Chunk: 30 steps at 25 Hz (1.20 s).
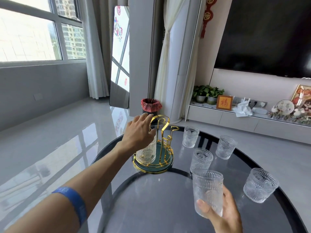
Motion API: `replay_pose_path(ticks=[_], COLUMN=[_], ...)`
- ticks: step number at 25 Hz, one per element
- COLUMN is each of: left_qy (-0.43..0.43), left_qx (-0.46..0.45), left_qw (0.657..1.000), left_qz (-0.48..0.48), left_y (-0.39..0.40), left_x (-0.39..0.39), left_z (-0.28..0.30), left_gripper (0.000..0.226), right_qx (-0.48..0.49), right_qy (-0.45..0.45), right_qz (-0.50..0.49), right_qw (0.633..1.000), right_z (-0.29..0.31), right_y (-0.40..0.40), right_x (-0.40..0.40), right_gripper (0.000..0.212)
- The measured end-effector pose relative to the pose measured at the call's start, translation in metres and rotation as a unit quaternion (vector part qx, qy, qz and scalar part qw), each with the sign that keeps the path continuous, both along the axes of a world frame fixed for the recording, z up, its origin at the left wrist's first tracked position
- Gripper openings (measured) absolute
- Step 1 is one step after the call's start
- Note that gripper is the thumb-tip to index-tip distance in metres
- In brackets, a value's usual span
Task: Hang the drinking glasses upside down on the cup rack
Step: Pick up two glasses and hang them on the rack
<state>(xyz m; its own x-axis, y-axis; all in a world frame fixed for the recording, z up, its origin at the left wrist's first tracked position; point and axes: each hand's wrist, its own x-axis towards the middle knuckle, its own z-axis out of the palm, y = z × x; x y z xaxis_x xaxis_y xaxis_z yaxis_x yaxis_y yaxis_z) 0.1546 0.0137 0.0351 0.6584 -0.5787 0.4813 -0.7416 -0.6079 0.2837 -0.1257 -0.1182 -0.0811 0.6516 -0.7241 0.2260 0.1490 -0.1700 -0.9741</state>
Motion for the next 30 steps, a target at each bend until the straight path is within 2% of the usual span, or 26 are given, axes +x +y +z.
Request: replay_pose_path(ticks=[4, 7, 9, 14, 17, 20, 24, 28, 30], left_qy=[0.04, 0.073, 0.092, 0.106, 0.103, 0.101, 0.09, 0.08, 0.075], left_qx=[0.062, 0.032, 0.018, 0.039, 0.049, 0.044, 0.044, 0.047, 0.043], left_qw=[0.996, 0.994, 0.992, 0.989, 0.99, 0.991, 0.992, 0.993, 0.994], left_qz=[-0.05, -0.078, -0.089, -0.092, -0.083, -0.077, -0.078, -0.071, -0.069], left_y=[-0.02, -0.02, -0.018, -0.019, -0.021, -0.021, -0.02, -0.021, -0.022], left_x=[0.019, 0.026, 0.03, 0.029, 0.027, 0.027, 0.026, 0.027, 0.028], left_z=[0.014, 0.013, 0.012, 0.01, 0.004, 0.003, 0.002, 0.0, 0.0], left_gripper=[0.048, 0.046, 0.047, 0.068, 0.079, 0.08, 0.08, 0.08, 0.08], right_qx=[0.009, 0.041, 0.026, -0.024, -0.116, -0.229, -0.423, -0.499, -0.496], right_qy=[-0.015, -0.027, -0.029, -0.003, 0.062, 0.132, 0.207, 0.236, 0.263], right_qz=[0.045, 0.011, -0.015, -0.051, -0.074, -0.072, -0.03, 0.017, 0.031], right_qw=[0.999, 0.999, 0.999, 0.998, 0.988, 0.962, 0.881, 0.834, 0.827], right_z=[0.052, 0.076, 0.089, 0.117, 0.123, 0.13, 0.125, 0.103, 0.09], right_y=[-0.017, -0.032, -0.039, -0.044, -0.042, -0.037, -0.03, -0.023, -0.022], right_x=[0.033, 0.059, 0.077, 0.119, 0.141, 0.159, 0.176, 0.192, 0.193], right_gripper=[0.068, 0.066, 0.062, 0.07, 0.073, 0.077, 0.063, 0.05, 0.044])
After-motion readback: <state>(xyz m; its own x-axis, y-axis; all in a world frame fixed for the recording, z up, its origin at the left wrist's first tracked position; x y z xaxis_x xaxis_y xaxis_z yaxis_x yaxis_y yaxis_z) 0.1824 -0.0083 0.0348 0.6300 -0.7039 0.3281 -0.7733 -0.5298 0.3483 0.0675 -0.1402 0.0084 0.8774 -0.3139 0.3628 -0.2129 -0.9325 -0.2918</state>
